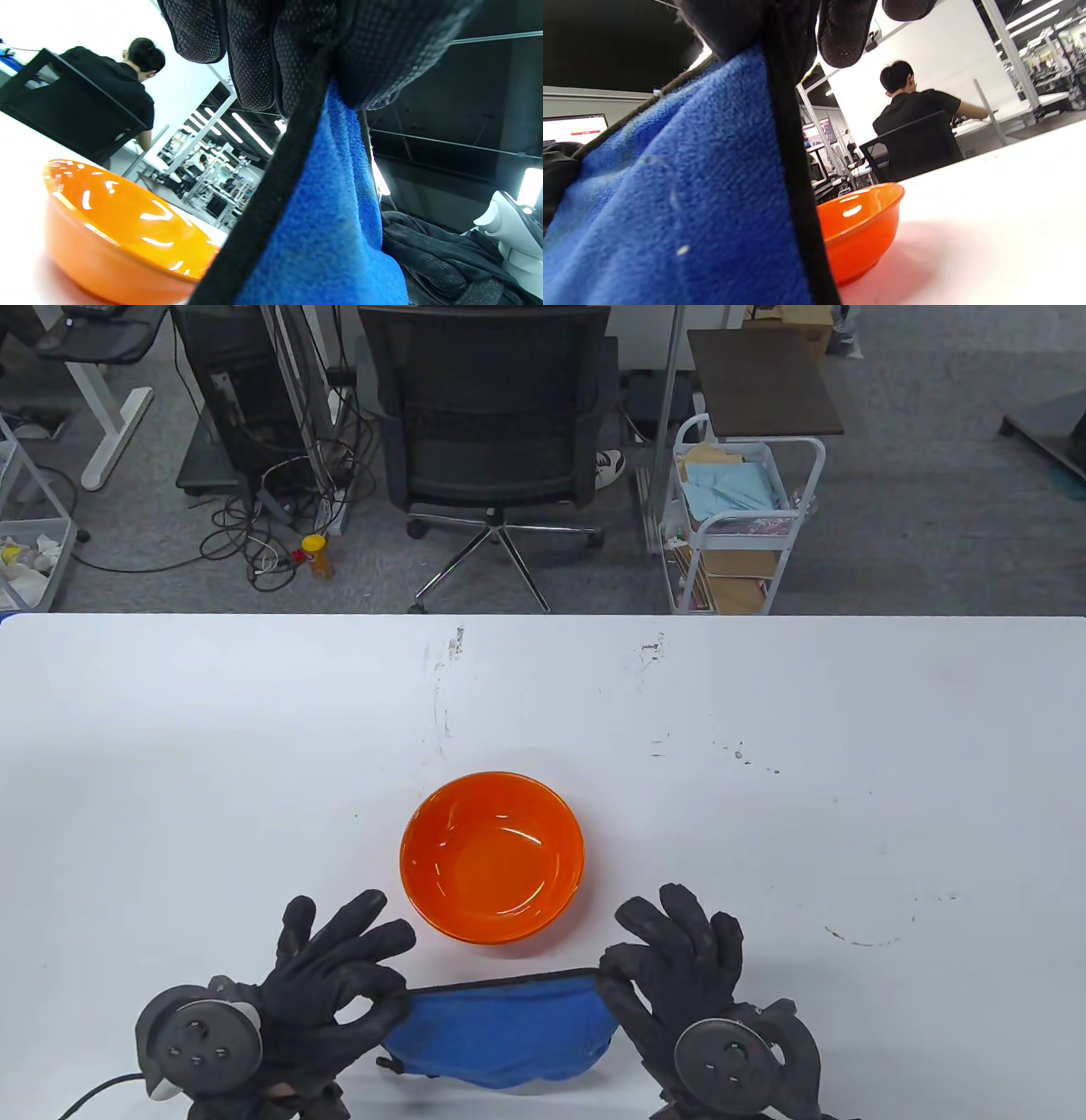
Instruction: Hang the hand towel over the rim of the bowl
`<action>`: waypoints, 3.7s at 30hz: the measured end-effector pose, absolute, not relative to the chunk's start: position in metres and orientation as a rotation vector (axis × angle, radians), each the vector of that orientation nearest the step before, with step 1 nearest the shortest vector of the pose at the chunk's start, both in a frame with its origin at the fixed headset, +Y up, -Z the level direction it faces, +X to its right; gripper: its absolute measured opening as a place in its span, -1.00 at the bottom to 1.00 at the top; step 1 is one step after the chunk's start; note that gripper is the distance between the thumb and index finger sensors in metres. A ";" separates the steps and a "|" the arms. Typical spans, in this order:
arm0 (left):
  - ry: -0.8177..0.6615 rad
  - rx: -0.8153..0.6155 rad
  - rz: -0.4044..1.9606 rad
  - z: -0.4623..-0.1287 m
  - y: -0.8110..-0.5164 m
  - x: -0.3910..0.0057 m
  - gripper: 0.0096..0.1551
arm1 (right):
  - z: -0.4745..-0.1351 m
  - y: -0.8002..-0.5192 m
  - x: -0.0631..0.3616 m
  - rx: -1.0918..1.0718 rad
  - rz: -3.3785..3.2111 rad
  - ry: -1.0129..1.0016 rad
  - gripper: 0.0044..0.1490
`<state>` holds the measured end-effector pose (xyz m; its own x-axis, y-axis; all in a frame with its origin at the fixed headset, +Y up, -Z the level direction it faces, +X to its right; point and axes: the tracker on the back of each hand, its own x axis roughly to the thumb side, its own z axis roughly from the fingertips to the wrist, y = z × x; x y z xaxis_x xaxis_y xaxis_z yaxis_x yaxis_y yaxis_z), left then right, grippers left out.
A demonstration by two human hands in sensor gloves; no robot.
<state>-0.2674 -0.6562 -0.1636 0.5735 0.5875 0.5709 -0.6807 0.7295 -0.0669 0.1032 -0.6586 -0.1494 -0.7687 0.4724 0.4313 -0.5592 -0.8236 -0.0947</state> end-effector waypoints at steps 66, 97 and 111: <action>-0.012 0.091 0.581 -0.265 -0.695 -0.256 -0.07 | -0.256 -0.676 0.075 0.301 2.901 -0.167 -0.12; -0.103 -0.033 0.284 -0.185 -0.750 -0.287 -0.15 | -0.185 -0.737 0.163 0.187 3.003 -0.250 -0.12; -0.119 -0.056 0.195 -0.194 -0.756 -0.285 -0.15 | -0.190 -0.742 0.162 0.222 3.009 -0.171 -0.11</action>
<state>-0.2847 -0.7556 -0.1941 0.9741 0.1963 0.1124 -0.1896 0.9796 -0.0673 0.1619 -0.7418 -0.1898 -0.9821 0.1103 0.1524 -0.1269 -0.9865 -0.1037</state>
